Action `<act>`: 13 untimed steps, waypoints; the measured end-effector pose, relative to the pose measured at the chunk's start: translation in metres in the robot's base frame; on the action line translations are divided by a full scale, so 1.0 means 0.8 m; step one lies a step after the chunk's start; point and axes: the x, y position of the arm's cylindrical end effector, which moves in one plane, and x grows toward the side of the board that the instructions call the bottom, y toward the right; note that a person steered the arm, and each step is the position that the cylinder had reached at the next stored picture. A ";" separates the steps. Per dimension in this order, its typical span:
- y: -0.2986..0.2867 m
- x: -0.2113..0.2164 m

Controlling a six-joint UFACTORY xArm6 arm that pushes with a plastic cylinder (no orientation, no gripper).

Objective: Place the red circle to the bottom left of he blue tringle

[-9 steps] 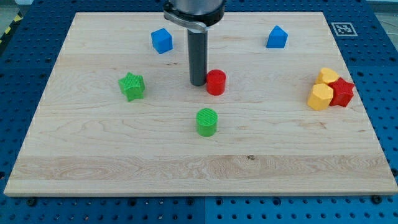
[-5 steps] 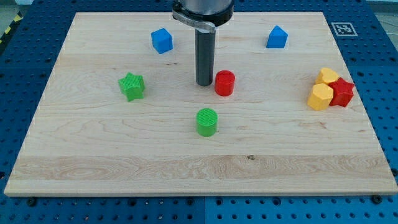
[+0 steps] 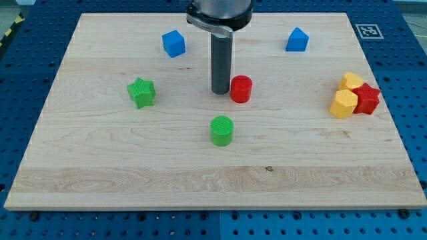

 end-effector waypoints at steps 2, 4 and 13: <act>0.015 0.037; 0.020 0.026; 0.092 0.015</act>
